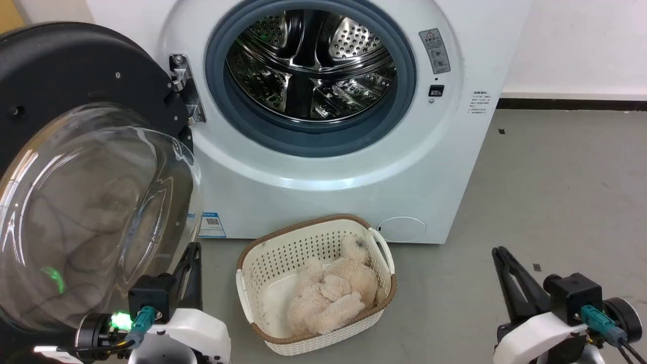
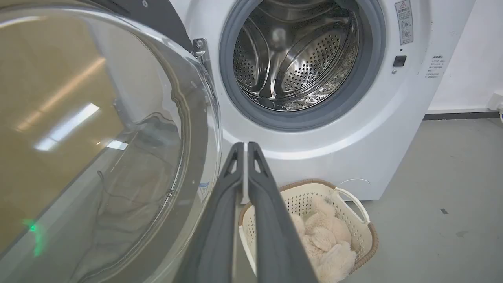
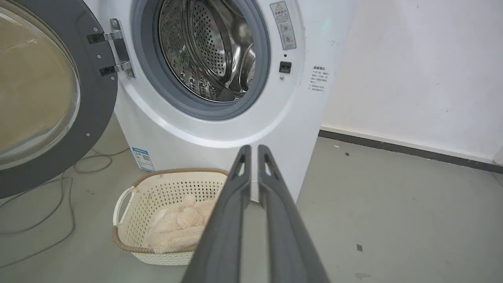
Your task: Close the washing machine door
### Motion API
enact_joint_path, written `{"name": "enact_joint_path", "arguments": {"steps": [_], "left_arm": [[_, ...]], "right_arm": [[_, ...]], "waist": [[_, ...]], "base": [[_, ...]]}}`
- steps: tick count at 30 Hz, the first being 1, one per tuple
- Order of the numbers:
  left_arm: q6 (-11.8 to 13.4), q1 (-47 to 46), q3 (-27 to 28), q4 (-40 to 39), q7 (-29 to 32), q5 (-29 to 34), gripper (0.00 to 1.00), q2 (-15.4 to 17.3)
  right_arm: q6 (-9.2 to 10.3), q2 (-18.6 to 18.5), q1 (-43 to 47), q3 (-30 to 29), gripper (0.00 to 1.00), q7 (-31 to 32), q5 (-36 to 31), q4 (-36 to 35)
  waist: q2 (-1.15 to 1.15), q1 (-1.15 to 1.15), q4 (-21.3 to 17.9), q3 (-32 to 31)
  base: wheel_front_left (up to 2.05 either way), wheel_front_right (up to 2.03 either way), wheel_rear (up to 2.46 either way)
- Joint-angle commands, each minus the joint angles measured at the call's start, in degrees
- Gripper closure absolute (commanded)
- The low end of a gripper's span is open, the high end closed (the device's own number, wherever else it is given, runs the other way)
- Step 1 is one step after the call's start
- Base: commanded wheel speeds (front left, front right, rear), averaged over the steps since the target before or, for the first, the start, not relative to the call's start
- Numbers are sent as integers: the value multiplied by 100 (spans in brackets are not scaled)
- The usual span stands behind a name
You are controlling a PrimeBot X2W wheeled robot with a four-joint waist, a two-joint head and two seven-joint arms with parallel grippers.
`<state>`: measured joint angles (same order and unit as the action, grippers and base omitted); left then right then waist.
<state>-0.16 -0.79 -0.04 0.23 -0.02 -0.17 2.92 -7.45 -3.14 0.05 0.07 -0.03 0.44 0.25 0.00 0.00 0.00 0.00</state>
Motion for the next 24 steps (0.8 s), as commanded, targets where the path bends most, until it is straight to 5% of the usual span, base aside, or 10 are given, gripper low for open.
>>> {"name": "enact_joint_path", "arguments": {"steps": [1,24], "left_arm": [[-1,-1,-3,2,-2,-1,0,0],[58,52,-29,27,-237,-78,0,-1]], "right_arm": [[0,0,0,0,0,-1,4,2],[-1,3,18,70,0,-237,161,53]], "waist": [[0,0,0,0],[0,0,109,-18]], "base": [[0,0,0],[0,0,0]]}}
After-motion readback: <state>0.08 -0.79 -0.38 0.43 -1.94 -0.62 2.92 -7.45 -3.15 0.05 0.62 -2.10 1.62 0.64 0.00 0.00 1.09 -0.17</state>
